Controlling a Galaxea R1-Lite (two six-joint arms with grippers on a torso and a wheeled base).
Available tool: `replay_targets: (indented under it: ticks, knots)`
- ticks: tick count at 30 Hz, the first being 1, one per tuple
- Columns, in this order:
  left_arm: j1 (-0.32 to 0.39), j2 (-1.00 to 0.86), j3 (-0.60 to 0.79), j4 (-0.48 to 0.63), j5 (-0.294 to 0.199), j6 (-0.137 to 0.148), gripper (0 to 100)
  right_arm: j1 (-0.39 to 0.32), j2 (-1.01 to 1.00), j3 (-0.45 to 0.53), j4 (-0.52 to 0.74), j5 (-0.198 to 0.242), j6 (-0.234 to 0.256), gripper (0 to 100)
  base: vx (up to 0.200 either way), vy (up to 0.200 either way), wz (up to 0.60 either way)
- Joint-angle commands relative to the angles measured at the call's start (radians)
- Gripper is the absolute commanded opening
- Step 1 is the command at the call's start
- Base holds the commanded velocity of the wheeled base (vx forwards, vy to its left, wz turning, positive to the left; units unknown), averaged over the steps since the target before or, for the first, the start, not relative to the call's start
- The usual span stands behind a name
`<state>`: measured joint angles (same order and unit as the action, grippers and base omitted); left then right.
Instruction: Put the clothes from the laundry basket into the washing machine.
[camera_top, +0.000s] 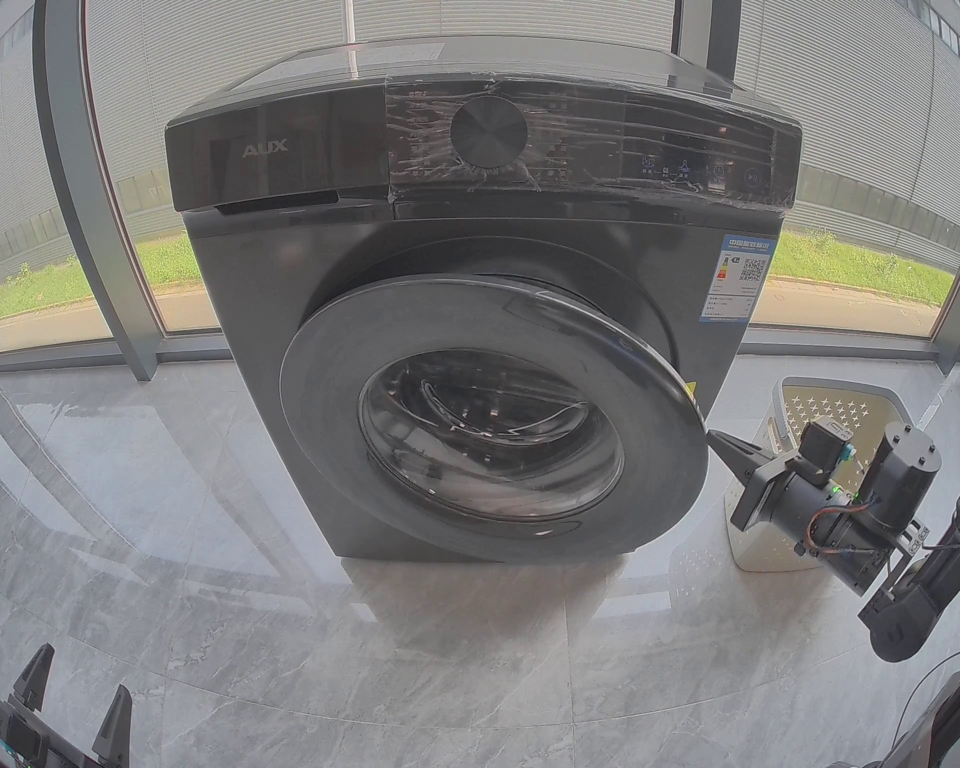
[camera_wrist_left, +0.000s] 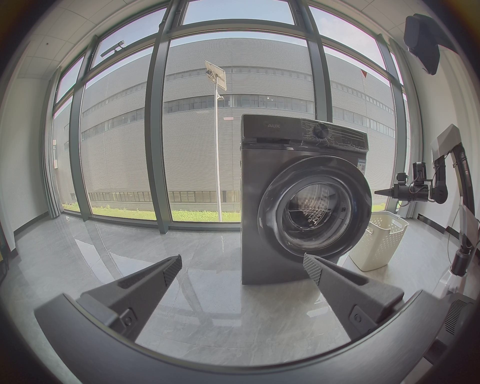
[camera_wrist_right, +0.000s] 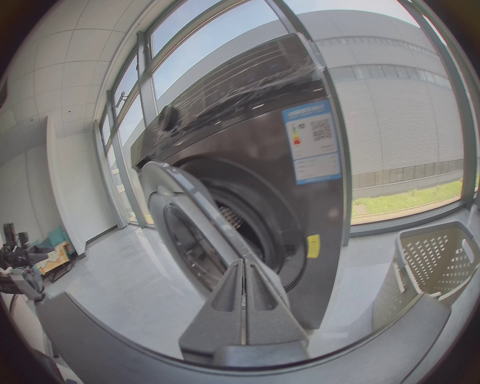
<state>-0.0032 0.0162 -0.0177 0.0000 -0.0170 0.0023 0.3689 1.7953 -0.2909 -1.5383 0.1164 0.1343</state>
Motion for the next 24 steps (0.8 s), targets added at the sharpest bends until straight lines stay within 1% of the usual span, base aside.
replay_targets:
  ticks: [1,4,6,7,9,10,12,15,20,22,24]
  knots:
    - [0.000,-0.016,0.018,0.000,0.002,-0.001,100,-0.056,-0.014,-0.040,0.004,-0.004,-0.002,0,0.000,0.000,0.00]
    - [0.000,-0.016,0.018,-0.002,0.002,-0.002,100,-0.056,-0.016,-0.044,0.006,-0.004,-0.004,0,0.000,0.000,0.00]
    - [0.000,-0.016,0.018,-0.002,0.002,-0.004,100,-0.044,-0.021,-0.019,0.004,0.005,-0.005,0,0.000,0.000,0.00]
    - [0.000,-0.016,0.016,0.000,0.002,-0.005,100,-0.036,-0.024,-0.001,0.003,0.006,-0.007,0,0.000,0.000,0.00]
    - [0.000,-0.016,0.016,-0.002,0.002,-0.004,100,-0.010,-0.024,0.027,0.001,0.008,-0.007,0,0.000,0.200,0.00]
    - [0.000,-0.016,0.016,-0.002,0.002,-0.004,100,-0.010,-0.024,0.027,0.001,0.008,-0.007,0,0.000,0.200,0.00]
    - [0.000,-0.016,0.016,-0.002,0.002,-0.001,100,0.025,-0.024,0.058,0.001,0.008,-0.007,0,0.000,0.000,0.00]
    - [0.000,-0.016,0.018,-0.002,0.002,-0.001,100,0.051,-0.019,0.056,0.001,0.008,-0.005,0,0.000,0.000,0.00]
    - [0.000,-0.016,0.018,-0.002,0.002,-0.002,100,0.058,-0.016,0.048,0.001,0.008,-0.004,0,0.000,0.000,0.00]
    - [0.000,-0.016,0.016,-0.002,0.002,-0.002,100,0.071,-0.014,0.050,0.001,0.005,-0.001,0,0.000,0.000,0.00]
    - [0.000,-0.016,0.016,-0.002,0.002,-0.004,100,0.082,-0.011,0.045,0.001,0.002,0.001,0,0.200,0.000,0.00]
